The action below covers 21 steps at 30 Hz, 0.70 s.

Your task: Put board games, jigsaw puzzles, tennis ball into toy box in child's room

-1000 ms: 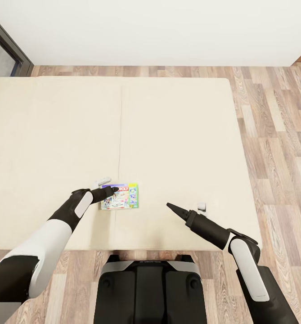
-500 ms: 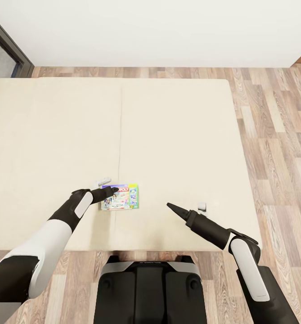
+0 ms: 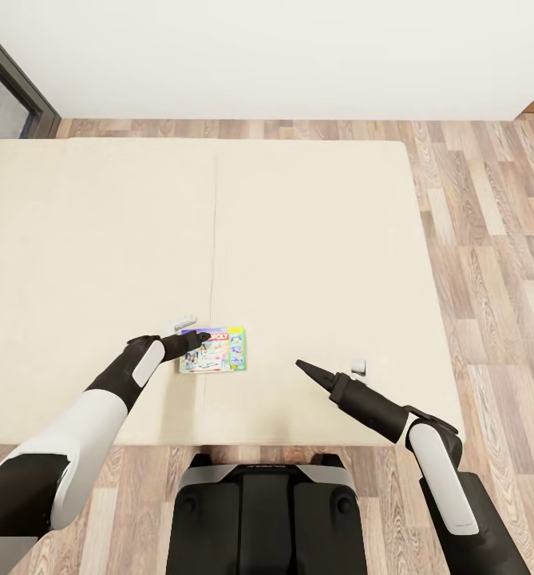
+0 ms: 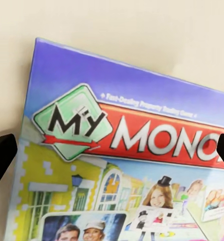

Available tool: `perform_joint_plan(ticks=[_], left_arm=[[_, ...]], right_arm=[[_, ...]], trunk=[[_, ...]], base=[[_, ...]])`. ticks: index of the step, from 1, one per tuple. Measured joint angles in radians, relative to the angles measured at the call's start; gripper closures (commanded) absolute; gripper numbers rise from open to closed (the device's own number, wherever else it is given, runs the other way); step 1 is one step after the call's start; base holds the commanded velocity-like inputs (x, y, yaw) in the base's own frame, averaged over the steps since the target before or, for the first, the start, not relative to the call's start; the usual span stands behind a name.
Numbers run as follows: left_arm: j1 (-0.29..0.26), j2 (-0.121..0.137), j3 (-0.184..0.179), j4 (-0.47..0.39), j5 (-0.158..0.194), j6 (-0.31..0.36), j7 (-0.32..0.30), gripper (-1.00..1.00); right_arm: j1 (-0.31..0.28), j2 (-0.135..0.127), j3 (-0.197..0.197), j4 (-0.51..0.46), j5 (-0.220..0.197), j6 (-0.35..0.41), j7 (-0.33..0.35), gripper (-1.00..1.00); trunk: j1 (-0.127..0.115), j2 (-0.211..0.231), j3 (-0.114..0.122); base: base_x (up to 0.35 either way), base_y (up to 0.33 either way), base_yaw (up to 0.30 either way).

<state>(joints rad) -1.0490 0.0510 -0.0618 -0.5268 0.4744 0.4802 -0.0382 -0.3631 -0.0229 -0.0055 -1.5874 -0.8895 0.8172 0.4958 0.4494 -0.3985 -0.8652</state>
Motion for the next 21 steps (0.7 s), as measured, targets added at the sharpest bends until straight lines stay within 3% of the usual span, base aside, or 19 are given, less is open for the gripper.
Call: perform_joint_plan(ticks=[21], left_arm=[[0.0, 0.001, 0.001, 0.0, 0.0, 0.0, 0.0, -1.0]], right_arm=[[0.0, 0.0, 0.0, 0.0, 0.0, 0.0, 0.0, -1.0]], trunk=[[0.0, 0.0, 0.004]], base=[[0.0, 0.0, 0.0]])
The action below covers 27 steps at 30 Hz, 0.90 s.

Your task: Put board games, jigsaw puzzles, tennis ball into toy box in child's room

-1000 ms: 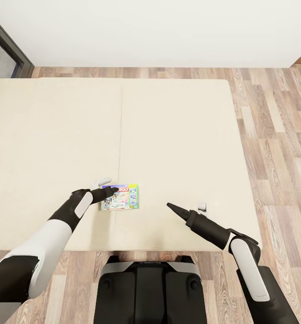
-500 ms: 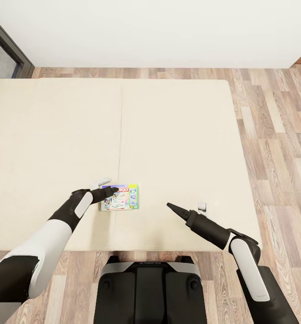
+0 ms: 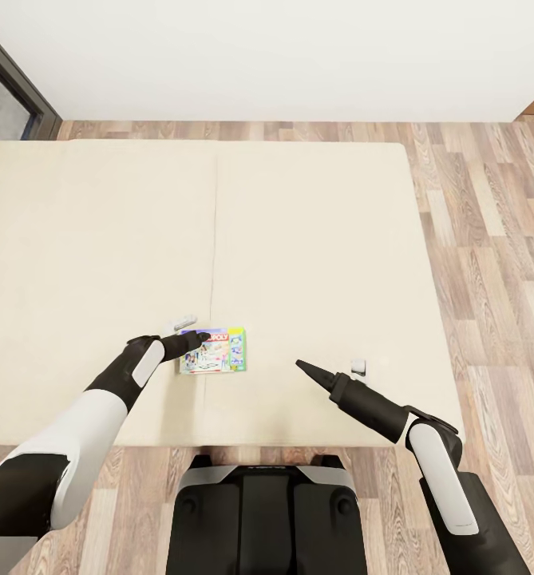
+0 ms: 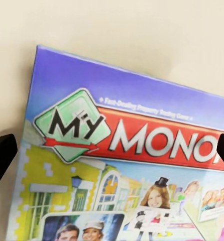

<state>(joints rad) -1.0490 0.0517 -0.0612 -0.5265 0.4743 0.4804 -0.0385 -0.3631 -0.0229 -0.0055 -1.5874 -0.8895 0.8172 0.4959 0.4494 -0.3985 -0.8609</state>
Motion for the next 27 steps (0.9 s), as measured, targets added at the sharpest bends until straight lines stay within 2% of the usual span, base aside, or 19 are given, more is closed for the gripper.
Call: perform_joint_plan(ticks=[11, 27], left_arm=[[0.0, 0.0, 0.0, 0.0, 0.0, 0.0, 0.0, -1.0], [0.0, 0.0, 0.0, 0.0, 0.002, 0.0, 0.0, -1.0]], right_arm=[[0.0, 0.0, 0.0, 0.0, 0.0, 0.0, 0.0, -1.0], [0.0, 0.0, 0.0, 0.0, 0.0, 0.0, 0.0, -1.0]], trunk=[[0.0, 0.0, 0.0], [0.0, 0.0, 0.015]], base=[[0.0, 0.0, 0.0], [0.0, 0.0, 0.0]])
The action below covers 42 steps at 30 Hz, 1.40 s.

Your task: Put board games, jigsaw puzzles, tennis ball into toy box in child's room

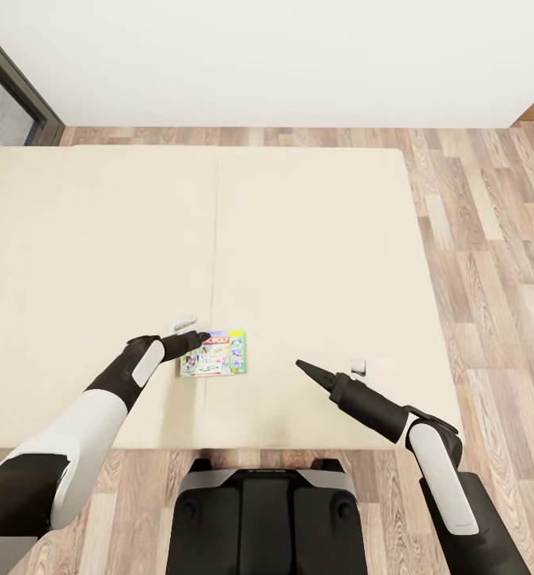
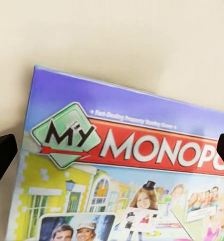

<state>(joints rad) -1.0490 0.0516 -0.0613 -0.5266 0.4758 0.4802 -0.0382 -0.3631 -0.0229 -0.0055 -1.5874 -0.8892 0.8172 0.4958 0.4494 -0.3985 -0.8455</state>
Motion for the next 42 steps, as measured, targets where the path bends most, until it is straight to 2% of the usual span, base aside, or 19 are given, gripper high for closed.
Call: perform_joint_plan(ticks=[19, 42], left_arm=[[0.0, 0.0, 0.0, 0.0, -0.001, 0.001, 0.0, -1.0], [0.0, 0.0, 0.0, 0.0, -0.001, 0.001, 0.0, -1.0]], right_arm=[[0.0, 0.0, 0.0, 0.0, 0.0, 0.0, 0.0, -1.0], [0.0, 0.0, 0.0, 0.0, -0.001, 0.0, -0.001, -1.0]], trunk=[[0.0, 0.0, 0.001], [0.0, 0.0, 0.001]], base=[[0.0, -0.002, 0.0], [0.0, -0.089, 0.0]])
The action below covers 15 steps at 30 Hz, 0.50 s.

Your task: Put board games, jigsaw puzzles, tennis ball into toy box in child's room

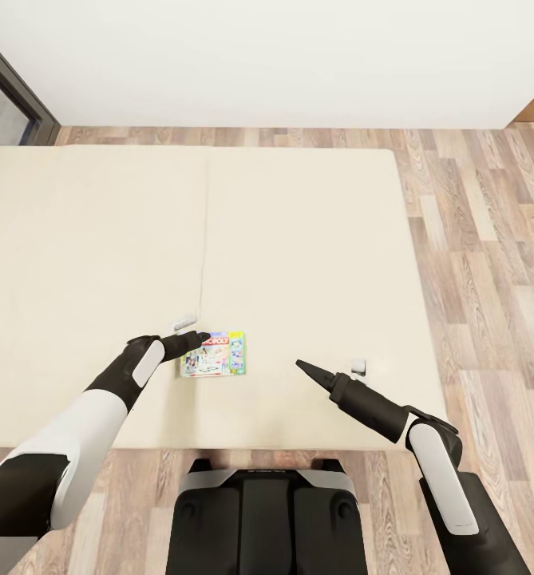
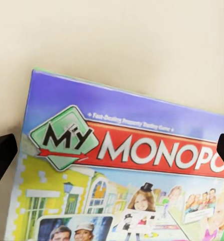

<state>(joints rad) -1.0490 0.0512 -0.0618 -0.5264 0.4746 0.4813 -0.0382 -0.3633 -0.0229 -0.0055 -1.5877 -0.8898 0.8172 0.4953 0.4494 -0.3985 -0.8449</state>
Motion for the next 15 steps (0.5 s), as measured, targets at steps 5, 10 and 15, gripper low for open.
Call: perform_joint_plan(ticks=[5, 10, 15], left_arm=[[0.0, 0.0, 0.0, 0.0, 0.001, 0.0, 0.0, -1.0], [0.0, 0.0, 0.0, 0.0, 0.001, 0.0, 0.0, -1.0], [0.0, 0.0, 0.0, 0.0, 0.001, 0.0, 0.0, -1.0]], right_arm=[[0.0, 0.0, 0.0, 0.0, 0.0, 0.0, 0.0, -1.0], [0.0, 0.0, 0.0, 0.0, 0.0, 0.0, 0.0, -1.0], [0.0, 0.0, 0.0, 0.0, 0.0, 0.0, 0.0, -1.0]], trunk=[[0.0, 0.0, 0.0], [0.0, 0.0, 0.0], [0.0, 0.0, 0.0]], base=[[0.0, -0.237, 0.0], [0.0, -0.07, 0.0], [0.0, -0.037, 0.0]])
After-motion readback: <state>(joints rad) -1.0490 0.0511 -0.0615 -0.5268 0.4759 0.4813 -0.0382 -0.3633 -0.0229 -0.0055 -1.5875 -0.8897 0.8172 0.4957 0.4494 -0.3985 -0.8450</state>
